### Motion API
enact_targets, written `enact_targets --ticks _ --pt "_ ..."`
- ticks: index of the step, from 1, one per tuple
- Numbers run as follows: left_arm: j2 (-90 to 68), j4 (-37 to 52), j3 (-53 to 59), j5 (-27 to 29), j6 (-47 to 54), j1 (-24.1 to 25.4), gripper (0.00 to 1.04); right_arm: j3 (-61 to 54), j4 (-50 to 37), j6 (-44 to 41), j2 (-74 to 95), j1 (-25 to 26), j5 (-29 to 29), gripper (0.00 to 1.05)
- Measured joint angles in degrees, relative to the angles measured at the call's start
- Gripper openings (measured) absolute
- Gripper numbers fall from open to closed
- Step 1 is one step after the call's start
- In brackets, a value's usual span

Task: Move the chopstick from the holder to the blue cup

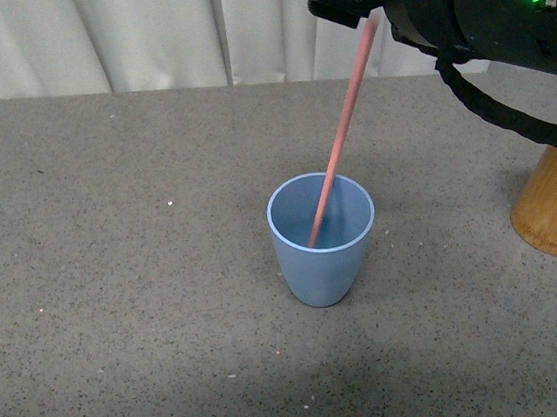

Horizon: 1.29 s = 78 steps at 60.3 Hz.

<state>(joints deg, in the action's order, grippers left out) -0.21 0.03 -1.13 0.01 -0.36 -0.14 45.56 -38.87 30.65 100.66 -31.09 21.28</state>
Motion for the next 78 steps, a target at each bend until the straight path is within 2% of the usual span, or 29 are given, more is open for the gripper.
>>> enact_targets --ticks 7,13,16,20,24,28,31,34,36,41,46,69,72,78 --pt "-0.02 0.00 0.00 0.00 0.00 0.00 0.98 -2.80 1.57 -1.27 -3.82 1.53 3.13 0.79" --pt "-0.02 0.00 0.00 0.00 0.00 0.00 0.98 -8.90 -0.09 -3.06 -10.97 4.92 2.54 0.97" --pt "-0.02 0.00 0.00 0.00 0.00 0.00 0.98 -12.55 -5.64 -7.15 -13.33 6.78 1.16 0.92" --pt "0.00 0.00 0.00 -0.02 0.00 0.00 0.98 -20.87 -14.60 -16.37 -19.56 11.45 -3.98 0.79" --pt "-0.02 0.00 0.00 0.00 0.00 0.00 0.98 -28.00 -13.35 -22.23 -28.22 16.74 -9.07 0.69" --pt "0.00 0.00 0.00 0.00 0.00 0.00 0.98 -36.63 -5.90 -26.64 -42.05 25.38 -17.49 0.54" --pt "-0.02 0.00 0.00 0.00 0.00 0.00 0.98 -42.49 1.49 -28.20 -53.86 29.51 -19.69 0.44" --pt "-0.02 0.00 0.00 -0.02 0.00 0.00 0.98 -44.92 9.33 -28.81 -62.71 30.47 -20.13 0.37" --pt "-0.02 0.00 0.00 -0.02 0.02 0.00 0.98 -45.35 19.23 -29.31 -72.39 30.73 -20.76 0.30" --pt "-0.02 0.00 0.00 -0.04 0.09 0.00 0.98 -45.35 33.62 -29.88 -90.53 30.84 -21.24 0.15" --pt "0.07 0.00 0.00 0.07 0.09 0.00 0.98 -45.35 38.29 -30.14 -98.92 30.95 -21.42 0.01" --pt "0.07 0.00 0.00 0.00 0.09 0.00 0.98 -45.35 38.77 -30.49 -100.43 30.95 -21.38 0.01" --pt "0.07 0.00 0.00 0.02 0.09 0.00 0.98 -45.35 38.77 -30.53 -100.43 30.95 -21.40 0.06" --pt "0.07 0.00 0.00 0.00 0.09 0.00 0.98 -45.35 38.77 -30.53 -100.43 30.95 -21.38 0.24"
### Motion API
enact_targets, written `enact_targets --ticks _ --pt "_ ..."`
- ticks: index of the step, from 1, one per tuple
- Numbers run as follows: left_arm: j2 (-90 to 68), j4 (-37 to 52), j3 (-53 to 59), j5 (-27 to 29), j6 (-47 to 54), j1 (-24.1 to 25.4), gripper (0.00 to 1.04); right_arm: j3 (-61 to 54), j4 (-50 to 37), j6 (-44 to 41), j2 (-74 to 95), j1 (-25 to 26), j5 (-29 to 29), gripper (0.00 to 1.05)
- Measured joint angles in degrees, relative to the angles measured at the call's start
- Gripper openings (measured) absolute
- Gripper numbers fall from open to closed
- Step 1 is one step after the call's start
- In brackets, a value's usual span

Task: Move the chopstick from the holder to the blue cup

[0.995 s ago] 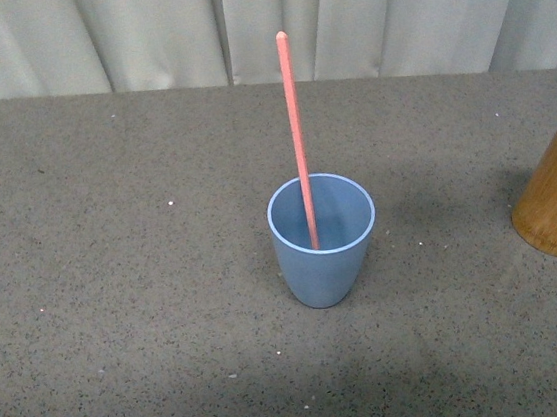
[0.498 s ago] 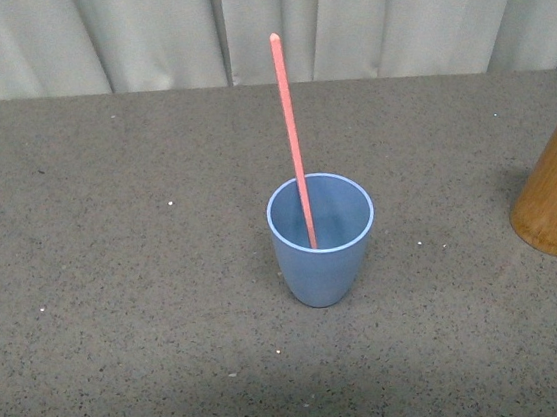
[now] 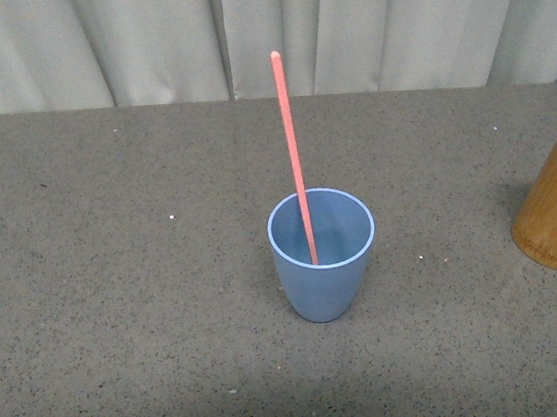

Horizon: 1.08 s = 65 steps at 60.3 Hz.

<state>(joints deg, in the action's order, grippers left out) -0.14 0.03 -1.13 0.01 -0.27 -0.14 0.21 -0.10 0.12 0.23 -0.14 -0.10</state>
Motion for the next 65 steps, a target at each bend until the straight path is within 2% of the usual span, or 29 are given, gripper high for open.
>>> enact_targets --ticks 25,65 --pt "0.00 0.00 0.00 0.00 0.00 0.00 0.98 0.00 0.00 0.02 0.00 0.00 0.00 0.96" --pt "0.00 0.00 0.00 0.00 0.00 0.00 0.98 0.00 0.00 0.04 0.00 0.00 0.00 0.95"
